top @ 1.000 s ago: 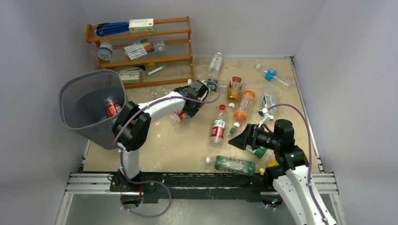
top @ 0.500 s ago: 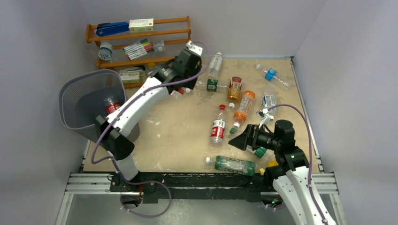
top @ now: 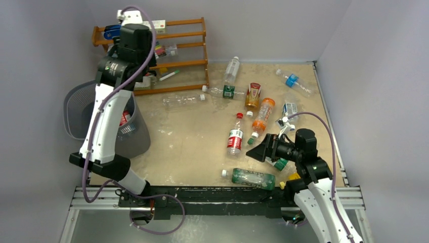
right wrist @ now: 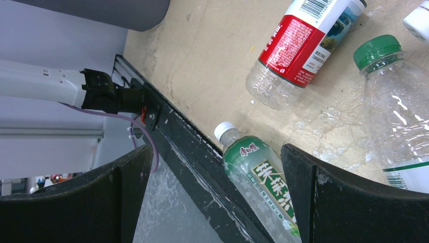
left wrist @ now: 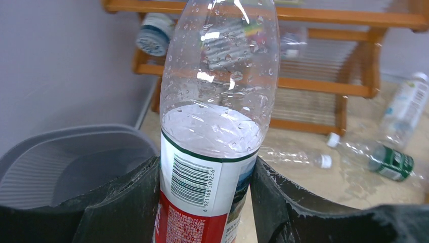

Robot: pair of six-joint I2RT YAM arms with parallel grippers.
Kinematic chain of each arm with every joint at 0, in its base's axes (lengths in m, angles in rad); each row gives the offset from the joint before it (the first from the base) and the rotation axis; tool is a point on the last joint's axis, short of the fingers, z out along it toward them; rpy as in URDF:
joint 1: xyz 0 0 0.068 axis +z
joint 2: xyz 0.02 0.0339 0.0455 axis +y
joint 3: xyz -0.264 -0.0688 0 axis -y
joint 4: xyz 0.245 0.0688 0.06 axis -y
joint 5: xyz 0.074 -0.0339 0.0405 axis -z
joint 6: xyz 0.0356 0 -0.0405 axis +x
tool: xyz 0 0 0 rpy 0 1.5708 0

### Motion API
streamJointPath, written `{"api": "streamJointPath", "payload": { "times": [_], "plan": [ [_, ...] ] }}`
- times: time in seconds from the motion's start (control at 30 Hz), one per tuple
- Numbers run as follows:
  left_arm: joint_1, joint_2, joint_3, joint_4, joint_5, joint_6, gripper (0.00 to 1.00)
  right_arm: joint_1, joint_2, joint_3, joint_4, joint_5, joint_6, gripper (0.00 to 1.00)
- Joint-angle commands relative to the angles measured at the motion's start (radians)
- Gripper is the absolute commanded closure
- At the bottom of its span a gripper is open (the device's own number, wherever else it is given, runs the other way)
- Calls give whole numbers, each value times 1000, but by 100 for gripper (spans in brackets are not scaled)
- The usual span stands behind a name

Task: Put the plastic bottles in the bin
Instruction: Place the plastic bottle in the trash bin.

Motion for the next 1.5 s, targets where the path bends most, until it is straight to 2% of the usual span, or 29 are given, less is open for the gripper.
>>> {"api": "streamJointPath", "payload": {
  "times": [0.0, 0.2, 0.33, 0.5, 0.6, 0.77, 0.97, 1.23, 1.3, 1.47],
  "plan": [
    [97, -87, -18, -5, -51, -37, 54, 3, -2, 14, 25, -29, -2, 0],
    [229, -197, -180, 55, -85, -51, 52, 3, 3, 12, 19, -37, -11, 0],
    [281, -283, -295, 105, -133, -50, 48, 3, 14, 14, 13, -40, -22, 0],
    [296, -358, -417, 127, -189, -53, 38, 3, 26, 12, 14, -46, -32, 0],
    [297, -377, -424, 111, -186, -58, 31, 3, 28, 7, 18, -48, -34, 0],
    [297, -378, -406, 91, -162, -64, 22, 3, 30, -3, 32, -53, -28, 0],
    [296, -362, -355, 76, -115, -62, 19, 3, 27, -4, 35, -54, -22, 0],
    [287, -203, -102, -9, 180, -65, 17, 3, 34, -9, 58, -51, -4, 0],
    [254, -176, -69, -4, 195, -66, 16, 3, 37, -6, 62, -46, 1, 0],
    [55, -72, 20, -44, 79, -63, 16, 3, 37, -11, 84, -40, 19, 0]
  ]
}}
